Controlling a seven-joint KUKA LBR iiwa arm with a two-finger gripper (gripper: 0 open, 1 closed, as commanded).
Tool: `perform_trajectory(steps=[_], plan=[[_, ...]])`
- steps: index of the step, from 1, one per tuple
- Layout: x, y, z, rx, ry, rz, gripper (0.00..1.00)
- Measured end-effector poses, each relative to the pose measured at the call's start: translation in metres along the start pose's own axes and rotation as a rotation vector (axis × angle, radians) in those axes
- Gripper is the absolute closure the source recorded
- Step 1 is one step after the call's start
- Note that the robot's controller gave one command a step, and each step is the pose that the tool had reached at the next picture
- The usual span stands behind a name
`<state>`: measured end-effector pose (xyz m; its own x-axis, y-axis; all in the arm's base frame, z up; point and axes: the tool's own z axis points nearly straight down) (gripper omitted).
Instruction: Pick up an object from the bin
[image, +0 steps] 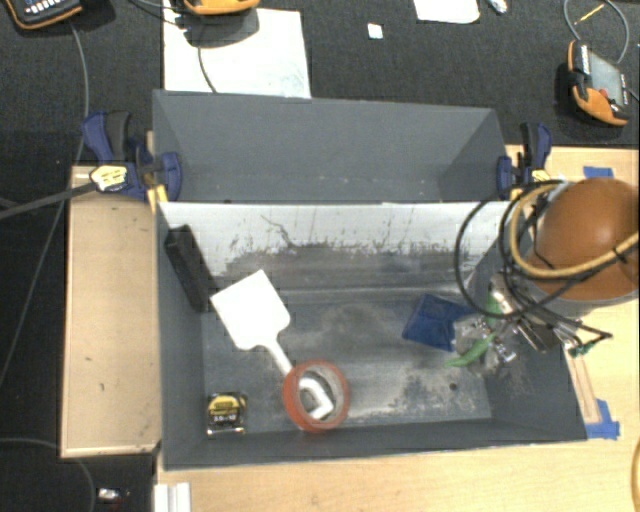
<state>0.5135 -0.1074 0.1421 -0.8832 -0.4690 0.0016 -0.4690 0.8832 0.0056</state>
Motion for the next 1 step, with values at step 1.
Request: perform_trajectory(steps=[1], plan=[[0.0007, 0.0011, -0.0222, -0.004, 0.004, 0.002, 1.00]])
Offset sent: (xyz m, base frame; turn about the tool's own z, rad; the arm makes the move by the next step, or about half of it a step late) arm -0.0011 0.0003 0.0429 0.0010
